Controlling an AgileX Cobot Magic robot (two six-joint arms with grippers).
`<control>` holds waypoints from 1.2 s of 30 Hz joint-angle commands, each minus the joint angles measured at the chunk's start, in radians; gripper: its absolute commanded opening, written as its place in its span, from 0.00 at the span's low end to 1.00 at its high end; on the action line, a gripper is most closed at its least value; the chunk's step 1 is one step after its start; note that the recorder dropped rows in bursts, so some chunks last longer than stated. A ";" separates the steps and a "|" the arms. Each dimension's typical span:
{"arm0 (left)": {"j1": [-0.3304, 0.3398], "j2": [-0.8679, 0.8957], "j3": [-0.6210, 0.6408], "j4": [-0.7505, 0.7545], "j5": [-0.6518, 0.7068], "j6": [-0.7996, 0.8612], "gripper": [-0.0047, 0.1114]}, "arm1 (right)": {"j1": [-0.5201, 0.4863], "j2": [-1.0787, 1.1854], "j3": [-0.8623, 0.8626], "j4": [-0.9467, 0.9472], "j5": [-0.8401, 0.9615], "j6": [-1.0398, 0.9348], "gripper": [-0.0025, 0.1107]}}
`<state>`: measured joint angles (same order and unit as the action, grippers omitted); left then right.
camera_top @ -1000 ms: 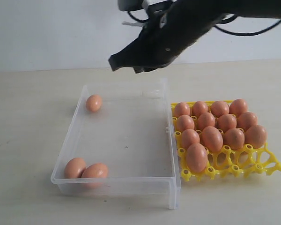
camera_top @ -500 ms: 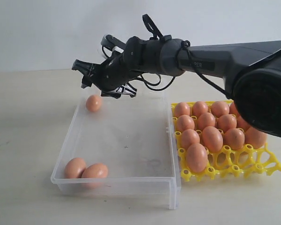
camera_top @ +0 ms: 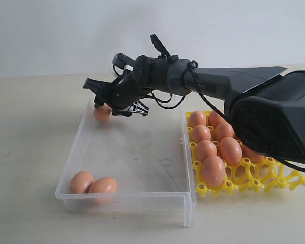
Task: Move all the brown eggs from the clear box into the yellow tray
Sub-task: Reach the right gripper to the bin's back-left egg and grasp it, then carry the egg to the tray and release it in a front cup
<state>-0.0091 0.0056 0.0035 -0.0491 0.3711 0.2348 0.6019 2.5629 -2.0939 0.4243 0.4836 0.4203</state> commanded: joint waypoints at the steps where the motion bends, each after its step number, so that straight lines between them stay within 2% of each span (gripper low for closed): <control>1: -0.001 -0.006 -0.004 -0.001 -0.007 0.002 0.04 | -0.005 0.024 -0.010 0.015 0.000 -0.001 0.47; 4: -0.001 -0.006 -0.004 -0.001 -0.007 0.002 0.04 | -0.005 0.032 -0.010 0.021 0.000 -0.001 0.47; 6: -0.001 -0.006 -0.004 -0.001 -0.007 0.002 0.04 | -0.005 0.033 -0.010 0.021 0.000 -0.001 0.43; 9: -0.001 -0.006 -0.004 -0.001 -0.007 0.002 0.04 | -0.005 0.030 -0.010 0.021 0.000 -0.029 0.24; 11: -0.001 -0.006 -0.004 -0.001 -0.007 0.002 0.04 | -0.005 0.018 -0.010 0.018 0.000 -0.078 0.07; 12: -0.001 -0.006 -0.004 -0.001 -0.007 0.002 0.04 | -0.005 0.011 -0.010 0.018 0.006 -0.098 0.02; 17: -0.001 -0.006 -0.004 -0.001 -0.007 0.002 0.04 | -0.005 -0.063 0.015 -0.086 0.004 -0.153 0.02; 21: -0.001 -0.006 -0.004 -0.001 -0.007 0.002 0.04 | -0.005 -0.186 0.144 -0.164 -0.071 -0.205 0.02; 24: -0.001 -0.006 -0.004 -0.001 -0.007 0.002 0.04 | -0.005 -0.324 0.334 -0.207 -0.237 -0.219 0.02; 29: -0.001 -0.006 -0.004 -0.001 -0.007 0.002 0.04 | -0.005 -0.628 0.813 -0.216 -0.677 -0.233 0.02; 32: -0.001 -0.006 -0.004 -0.001 -0.007 0.002 0.04 | -0.005 -0.798 1.095 -0.216 -0.928 -0.332 0.02; 36: -0.001 -0.006 -0.004 -0.001 -0.007 0.002 0.04 | -0.005 -0.996 1.409 -0.167 -1.062 -0.456 0.02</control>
<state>-0.0091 0.0056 0.0035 -0.0491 0.3711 0.2348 0.6019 1.6862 -0.8628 0.2252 -0.4578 0.0633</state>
